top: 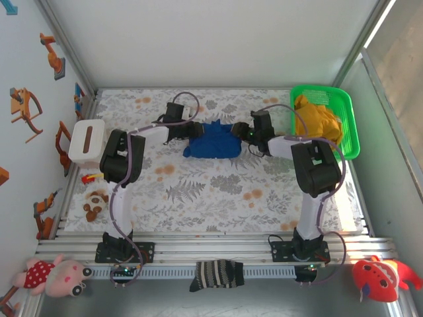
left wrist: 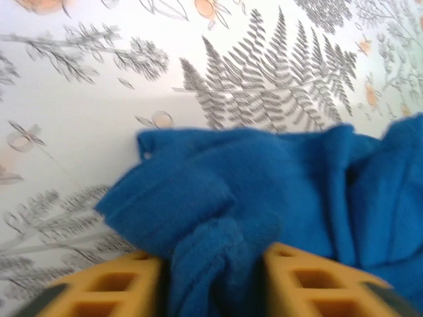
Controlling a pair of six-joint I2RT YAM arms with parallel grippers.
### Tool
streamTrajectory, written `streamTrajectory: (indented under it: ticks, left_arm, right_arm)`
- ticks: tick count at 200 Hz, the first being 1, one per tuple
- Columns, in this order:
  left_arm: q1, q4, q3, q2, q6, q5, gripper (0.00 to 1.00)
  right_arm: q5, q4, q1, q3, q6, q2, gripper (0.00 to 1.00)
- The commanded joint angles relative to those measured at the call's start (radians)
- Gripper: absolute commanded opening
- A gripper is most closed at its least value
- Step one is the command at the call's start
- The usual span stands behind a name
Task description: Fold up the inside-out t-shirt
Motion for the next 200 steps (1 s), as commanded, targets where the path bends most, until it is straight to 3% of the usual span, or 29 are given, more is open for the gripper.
streamTrajectory:
  ticks: [1,22,48,76,100,143,169,200]
  left_arm:
    - [0.03,-0.004,0.041,-0.023,-0.032,-0.007,0.59]
    - [0.057,0.001,0.021,-0.11,-0.054,0.003,0.78]
    - [0.078,-0.021,-0.047,-0.239,-0.087,0.041,0.88]
    - [0.046,-0.024,-0.132,-0.338,-0.159,0.143,0.9]
    - [-0.021,0.033,-0.21,-0.366,-0.232,0.195,0.91]
    - [-0.07,0.197,-0.302,-0.299,-0.319,0.201,0.91]
    - [-0.059,0.161,-0.234,-0.21,-0.257,0.146,0.91]
    - [-0.02,0.183,-0.148,-0.08,-0.271,0.136,0.91]
  right_arm:
    - [0.004,-0.073,-0.032,-0.014,-0.045,-0.111,0.46]
    - [-0.038,-0.126,-0.037,-0.055,-0.063,-0.197,0.46]
    - [-0.143,-0.142,-0.027,-0.133,-0.056,-0.276,0.37]
    - [-0.21,-0.137,0.019,-0.202,-0.034,-0.335,0.12]
    - [-0.224,-0.127,0.077,-0.222,-0.023,-0.343,0.02]
    - [-0.183,-0.091,0.097,-0.146,-0.018,-0.22,0.0]
    - [-0.145,-0.067,0.063,-0.061,-0.013,-0.081,0.0]
    - [-0.127,-0.01,0.0,-0.023,0.025,0.028,0.0]
